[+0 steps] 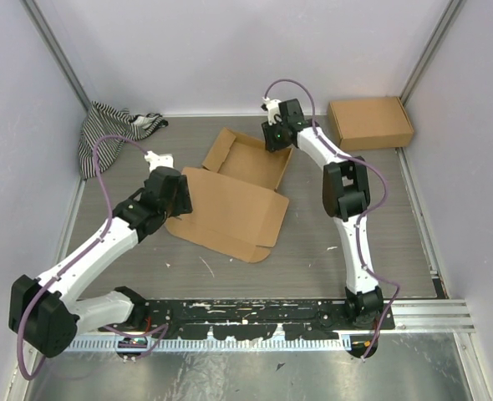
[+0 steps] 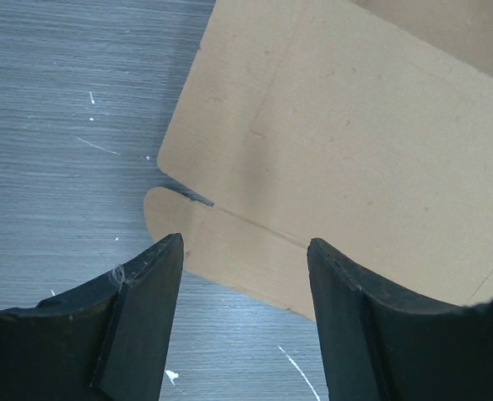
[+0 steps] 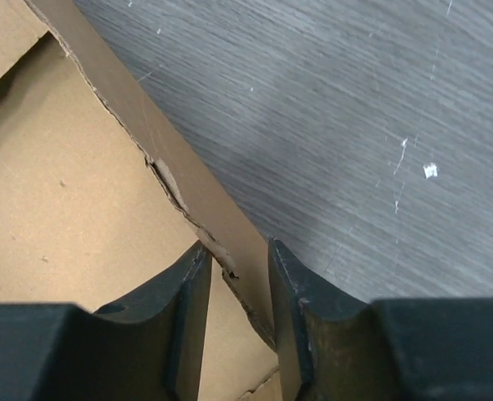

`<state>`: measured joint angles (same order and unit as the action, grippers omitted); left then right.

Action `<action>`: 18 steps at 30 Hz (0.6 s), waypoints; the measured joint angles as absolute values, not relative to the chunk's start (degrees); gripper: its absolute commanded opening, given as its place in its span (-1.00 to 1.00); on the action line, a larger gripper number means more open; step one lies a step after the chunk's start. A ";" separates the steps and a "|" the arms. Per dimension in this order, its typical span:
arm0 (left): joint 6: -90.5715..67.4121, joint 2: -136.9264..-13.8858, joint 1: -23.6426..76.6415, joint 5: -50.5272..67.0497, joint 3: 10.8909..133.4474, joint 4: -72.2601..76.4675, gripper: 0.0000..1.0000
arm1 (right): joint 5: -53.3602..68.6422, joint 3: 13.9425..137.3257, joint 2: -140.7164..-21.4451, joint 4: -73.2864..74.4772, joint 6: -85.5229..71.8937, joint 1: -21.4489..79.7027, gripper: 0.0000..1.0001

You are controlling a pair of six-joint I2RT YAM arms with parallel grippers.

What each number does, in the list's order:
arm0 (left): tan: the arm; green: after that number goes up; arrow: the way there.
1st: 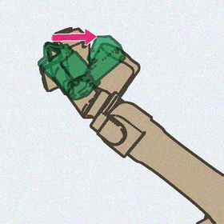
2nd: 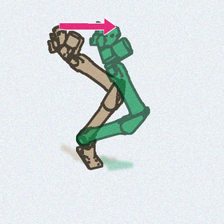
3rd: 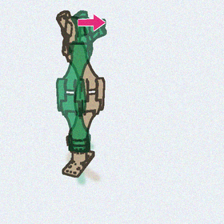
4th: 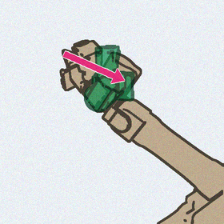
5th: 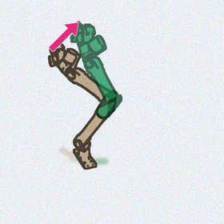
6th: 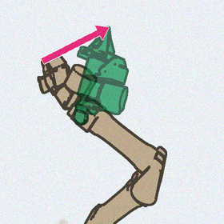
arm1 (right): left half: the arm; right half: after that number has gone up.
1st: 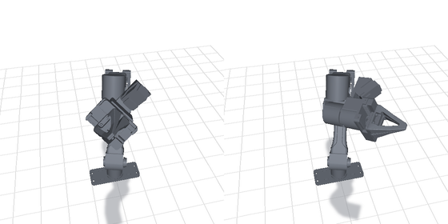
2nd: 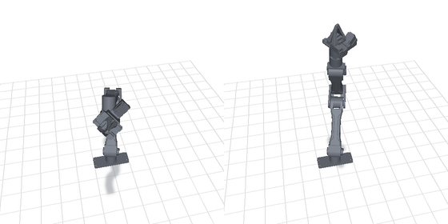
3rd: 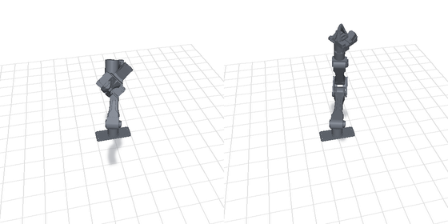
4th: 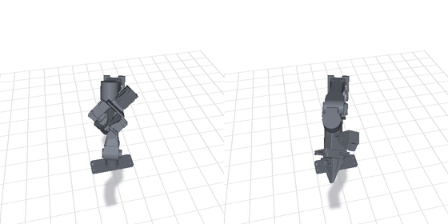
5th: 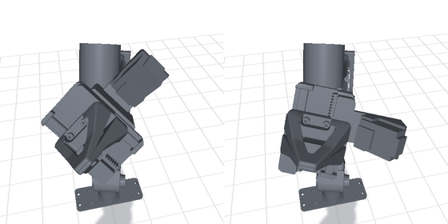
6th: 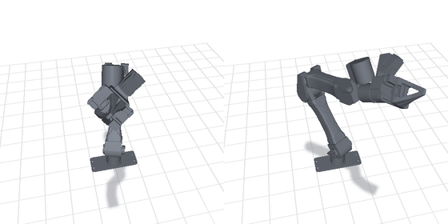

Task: Fold the paper box

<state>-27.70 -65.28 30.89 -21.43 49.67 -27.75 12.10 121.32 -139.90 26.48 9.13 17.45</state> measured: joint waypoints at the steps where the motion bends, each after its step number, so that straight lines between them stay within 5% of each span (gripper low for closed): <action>1: -27.70 -65.12 30.89 -21.30 49.67 -27.75 0.34 | 12.08 120.57 -139.46 26.28 8.75 17.39 -0.41; 11: -29.23 -58.65 30.89 -19.53 49.67 -27.81 0.33 | 9.76 101.08 -126.21 27.83 -0.99 16.64 -0.71; 15: -30.41 -56.03 30.89 -18.61 49.67 -28.45 0.33 | 9.19 85.23 -114.15 28.77 -9.98 17.96 -0.39; 18: -31.53 -54.41 30.89 -18.09 49.67 -29.82 0.34 | 7.90 74.15 -102.43 30.59 -17.37 25.50 0.17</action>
